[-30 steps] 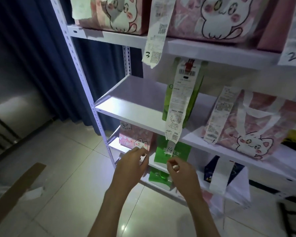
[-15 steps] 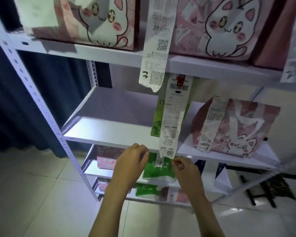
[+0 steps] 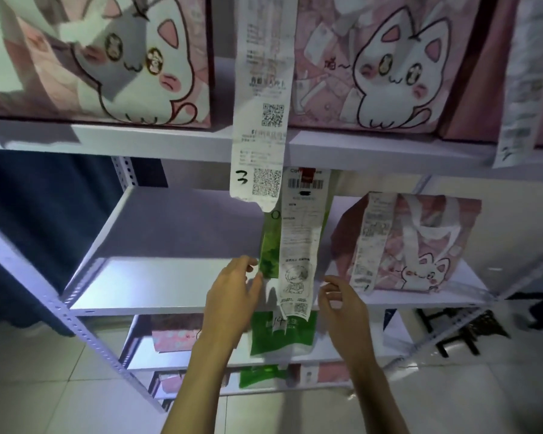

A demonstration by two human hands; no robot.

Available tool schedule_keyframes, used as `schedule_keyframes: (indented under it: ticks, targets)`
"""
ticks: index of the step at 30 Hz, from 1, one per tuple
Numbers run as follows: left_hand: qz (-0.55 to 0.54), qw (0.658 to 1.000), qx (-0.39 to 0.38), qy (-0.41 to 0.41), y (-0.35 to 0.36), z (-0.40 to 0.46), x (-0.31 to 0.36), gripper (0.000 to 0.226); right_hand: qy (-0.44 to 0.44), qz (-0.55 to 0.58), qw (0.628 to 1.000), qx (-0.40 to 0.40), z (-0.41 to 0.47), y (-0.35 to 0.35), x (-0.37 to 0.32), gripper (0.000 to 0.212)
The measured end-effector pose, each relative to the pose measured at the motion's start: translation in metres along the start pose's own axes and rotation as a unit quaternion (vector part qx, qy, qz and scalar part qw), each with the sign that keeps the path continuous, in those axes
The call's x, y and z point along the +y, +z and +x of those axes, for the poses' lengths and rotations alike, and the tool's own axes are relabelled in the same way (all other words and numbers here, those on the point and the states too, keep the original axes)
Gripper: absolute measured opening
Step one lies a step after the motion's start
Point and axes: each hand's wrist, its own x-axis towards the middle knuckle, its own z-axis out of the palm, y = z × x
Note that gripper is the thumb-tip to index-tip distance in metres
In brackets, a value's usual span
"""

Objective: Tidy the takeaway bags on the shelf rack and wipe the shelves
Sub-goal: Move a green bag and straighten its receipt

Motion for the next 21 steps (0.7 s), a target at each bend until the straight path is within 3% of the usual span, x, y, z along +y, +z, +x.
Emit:
schedule_keyframes:
  ticks: [9,15,21]
  targets:
    - [-0.044,0.999,0.022,0.012,0.011,0.046,0.011,0.027,-0.067,0.026,0.997,0.01,0.05,0.013,-0.002,0.041]
    - [-0.118,0.992,0.036,0.004,0.02,0.064,0.027,0.013,-0.071,0.009,0.997,-0.022,0.069,0.018,0.006,0.024]
    - [-0.143,0.987,0.074,0.003,0.024,0.056,0.04,0.006,-0.064,0.01,0.998,0.002,0.077,0.015,0.008,0.029]
